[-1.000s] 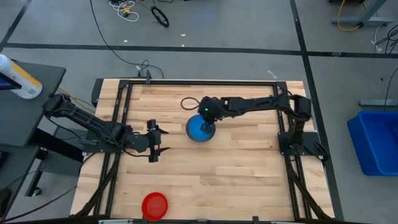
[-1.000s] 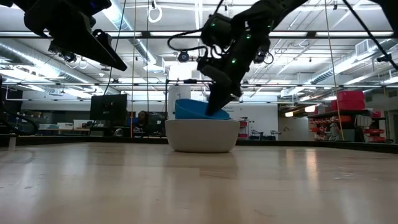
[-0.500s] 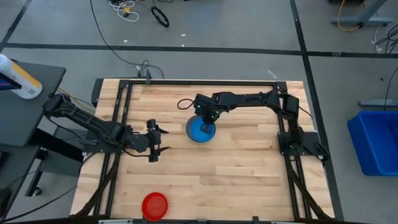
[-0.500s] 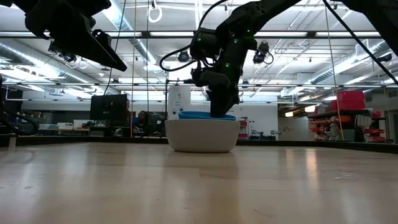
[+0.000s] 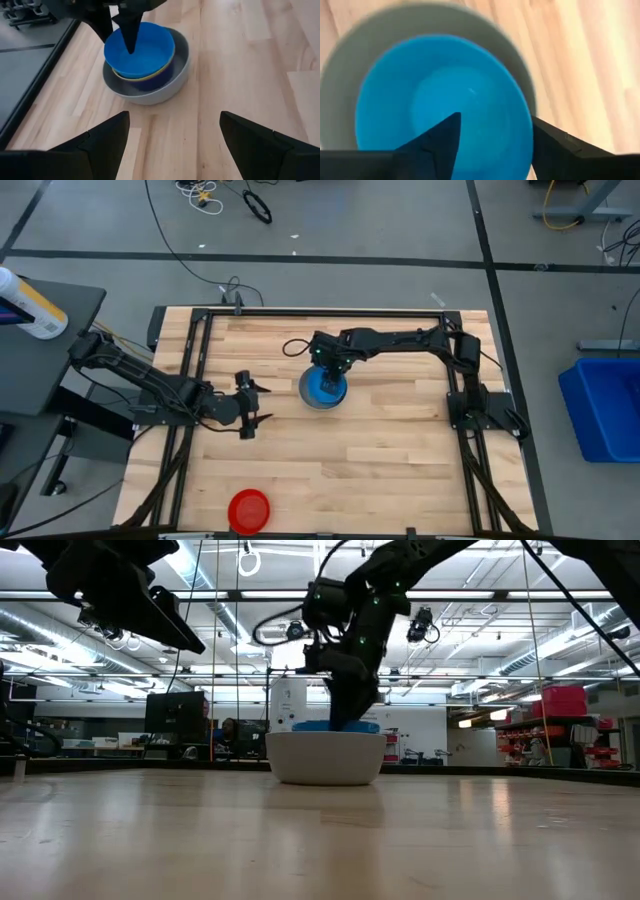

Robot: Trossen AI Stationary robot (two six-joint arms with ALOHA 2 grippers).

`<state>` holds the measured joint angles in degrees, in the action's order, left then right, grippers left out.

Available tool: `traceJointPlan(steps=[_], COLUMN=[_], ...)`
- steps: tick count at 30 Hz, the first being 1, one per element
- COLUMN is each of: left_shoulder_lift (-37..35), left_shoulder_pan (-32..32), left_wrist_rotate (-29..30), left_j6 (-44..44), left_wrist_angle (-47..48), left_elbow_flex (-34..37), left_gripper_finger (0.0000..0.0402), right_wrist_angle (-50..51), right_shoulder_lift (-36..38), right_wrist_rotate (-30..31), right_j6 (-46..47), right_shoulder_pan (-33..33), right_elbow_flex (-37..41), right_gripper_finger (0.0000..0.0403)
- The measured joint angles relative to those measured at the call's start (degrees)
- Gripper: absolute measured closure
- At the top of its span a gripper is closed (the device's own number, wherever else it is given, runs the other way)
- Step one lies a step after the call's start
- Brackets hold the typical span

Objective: Nest bowls inside each other
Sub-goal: Stack the blue bowl in the yellow bowl, then stack the red bowl in the blue bowl

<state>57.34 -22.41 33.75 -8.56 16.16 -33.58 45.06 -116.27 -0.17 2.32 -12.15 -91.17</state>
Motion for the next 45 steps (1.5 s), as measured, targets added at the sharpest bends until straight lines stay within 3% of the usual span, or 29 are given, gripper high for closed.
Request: traceJointPlan(steps=[6, 9, 13, 17, 26, 31, 33, 39, 45], left_shoulder_lift=[0.0, 0.0, 0.0, 0.0, 0.0, -0.1, -0.3, 2.7, 8.0], left_shoulder_pan=[0.0, 0.0, 0.0, 0.0, 0.0, 0.0, 0.0, -3.4, -14.9], left_wrist_rotate=[0.4, 0.4, 0.4, 0.4, 0.4, 2.3, -0.6, -20.4, -25.1], left_j6=[-1.2, -1.6, -1.6, -2.1, -2.6, -2.6, -3.8, -16.7, -28.2], left_wrist_angle=[1.5, 2.0, 2.0, 2.4, 2.4, 2.7, 4.1, 9.2, 7.7], left_elbow_flex=[0.0, 0.0, 0.0, 0.0, 0.0, 0.0, 0.0, -0.1, -1.6], left_gripper_finger=[0.0085, 0.0085, 0.0085, 0.0085, 0.0085, 0.0087, 0.0091, 0.0102, 0.0107], right_wrist_angle=[0.1, 2.4, 2.0, 1.2, -0.9, -0.2, -0.7, 0.6, 3.9], right_shoulder_lift=[0.0, 0.0, 0.0, 0.5, -2.6, -1.9, 0.4, 5.3, 7.0], right_wrist_rotate=[-2.3, 1.8, 2.0, 10.8, 12.2, 21.3, 22.8, 23.8, 27.1], right_j6=[1.3, 1.3, 1.3, 1.8, 4.3, 4.5, 5.0, 9.0, 16.0], right_shoulder_pan=[1.1, 1.8, 1.8, 2.3, 2.6, 5.2, 6.9, 14.9, 24.1], right_elbow_flex=[-3.1, -4.5, -4.8, -4.8, -4.8, -4.7, -4.7, -4.8, -4.8], right_gripper_finger=[0.0194, 0.0196, 0.0189, 0.0184, 0.0198, 0.0197, 0.0196, 0.02, 0.0193])
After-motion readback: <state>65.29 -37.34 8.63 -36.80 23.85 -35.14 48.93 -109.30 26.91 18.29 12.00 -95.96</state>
